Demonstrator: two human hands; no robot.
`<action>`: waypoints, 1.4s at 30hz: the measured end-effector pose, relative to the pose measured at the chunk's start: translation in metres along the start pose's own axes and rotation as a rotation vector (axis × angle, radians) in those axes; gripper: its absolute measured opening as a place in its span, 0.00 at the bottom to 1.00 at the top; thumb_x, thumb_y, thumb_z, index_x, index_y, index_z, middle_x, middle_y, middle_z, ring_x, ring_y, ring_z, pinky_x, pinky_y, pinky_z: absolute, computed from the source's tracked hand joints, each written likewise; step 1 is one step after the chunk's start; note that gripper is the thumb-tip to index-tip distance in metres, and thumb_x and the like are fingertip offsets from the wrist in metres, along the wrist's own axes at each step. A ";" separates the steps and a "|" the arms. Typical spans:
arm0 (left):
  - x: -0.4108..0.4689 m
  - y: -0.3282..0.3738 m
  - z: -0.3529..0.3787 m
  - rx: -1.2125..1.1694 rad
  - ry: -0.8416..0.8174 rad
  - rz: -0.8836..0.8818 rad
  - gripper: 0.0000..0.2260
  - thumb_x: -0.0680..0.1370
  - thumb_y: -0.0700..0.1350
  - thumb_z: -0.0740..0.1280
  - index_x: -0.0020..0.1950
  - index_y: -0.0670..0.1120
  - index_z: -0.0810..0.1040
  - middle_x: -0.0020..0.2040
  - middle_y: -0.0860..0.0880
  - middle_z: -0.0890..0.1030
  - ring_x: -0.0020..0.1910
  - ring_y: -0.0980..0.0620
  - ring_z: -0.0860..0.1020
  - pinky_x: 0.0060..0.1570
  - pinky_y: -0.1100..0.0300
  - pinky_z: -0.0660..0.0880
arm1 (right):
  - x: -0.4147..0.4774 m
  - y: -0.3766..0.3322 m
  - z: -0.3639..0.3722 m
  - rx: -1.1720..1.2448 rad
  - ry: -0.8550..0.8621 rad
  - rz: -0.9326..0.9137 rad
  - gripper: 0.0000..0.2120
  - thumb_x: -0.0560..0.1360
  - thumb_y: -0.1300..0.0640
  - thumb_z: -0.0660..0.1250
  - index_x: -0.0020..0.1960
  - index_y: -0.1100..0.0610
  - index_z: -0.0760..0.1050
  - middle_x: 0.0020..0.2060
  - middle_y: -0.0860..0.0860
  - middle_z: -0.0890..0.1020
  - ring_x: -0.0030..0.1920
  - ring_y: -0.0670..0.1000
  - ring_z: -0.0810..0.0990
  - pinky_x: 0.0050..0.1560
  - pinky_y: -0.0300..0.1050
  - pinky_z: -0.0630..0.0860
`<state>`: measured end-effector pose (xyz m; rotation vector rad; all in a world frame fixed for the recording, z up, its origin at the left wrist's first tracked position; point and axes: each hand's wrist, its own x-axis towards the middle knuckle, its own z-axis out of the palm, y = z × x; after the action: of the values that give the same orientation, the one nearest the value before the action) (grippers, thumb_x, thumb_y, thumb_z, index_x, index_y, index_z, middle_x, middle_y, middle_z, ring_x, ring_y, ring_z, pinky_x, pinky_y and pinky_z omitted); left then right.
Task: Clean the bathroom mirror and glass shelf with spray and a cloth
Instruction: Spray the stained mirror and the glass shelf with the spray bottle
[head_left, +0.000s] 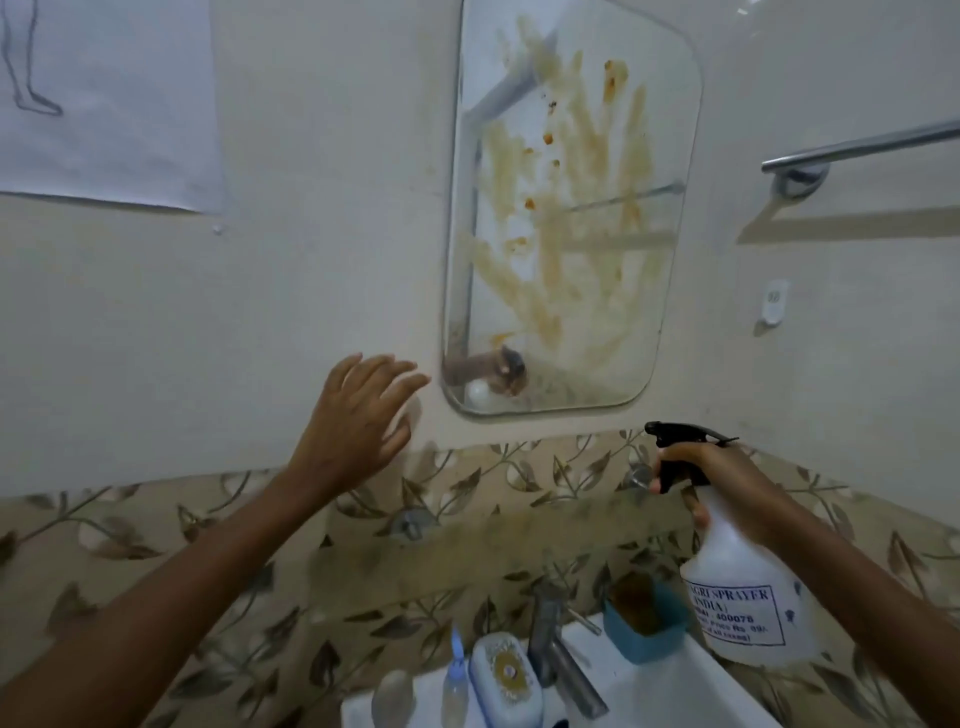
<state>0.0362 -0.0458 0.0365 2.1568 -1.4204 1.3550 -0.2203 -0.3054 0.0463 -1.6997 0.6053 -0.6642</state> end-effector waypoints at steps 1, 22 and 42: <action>-0.010 0.005 0.004 -0.021 -0.018 -0.002 0.19 0.72 0.48 0.58 0.61 0.48 0.73 0.59 0.46 0.78 0.62 0.47 0.70 0.65 0.48 0.59 | -0.002 0.003 0.006 -0.016 -0.013 0.008 0.11 0.77 0.64 0.58 0.48 0.72 0.75 0.38 0.65 0.77 0.17 0.45 0.73 0.14 0.36 0.63; -0.138 -0.017 -0.021 -0.133 -0.196 -0.352 0.18 0.69 0.52 0.54 0.51 0.50 0.79 0.49 0.49 0.82 0.54 0.45 0.78 0.61 0.41 0.64 | -0.021 0.049 0.129 -0.195 -0.434 0.136 0.11 0.76 0.63 0.61 0.56 0.64 0.75 0.33 0.62 0.78 0.24 0.52 0.76 0.16 0.38 0.65; -0.137 0.000 -0.006 -0.246 -0.263 -0.345 0.19 0.72 0.54 0.52 0.52 0.51 0.78 0.53 0.50 0.81 0.59 0.46 0.75 0.66 0.43 0.59 | -0.023 0.058 0.121 -0.137 -0.345 0.178 0.08 0.76 0.64 0.61 0.45 0.69 0.75 0.32 0.61 0.77 0.17 0.47 0.74 0.15 0.34 0.64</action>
<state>0.0184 0.0407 -0.0682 2.3338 -1.1493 0.7595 -0.1545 -0.2186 -0.0351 -1.8091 0.5558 -0.1981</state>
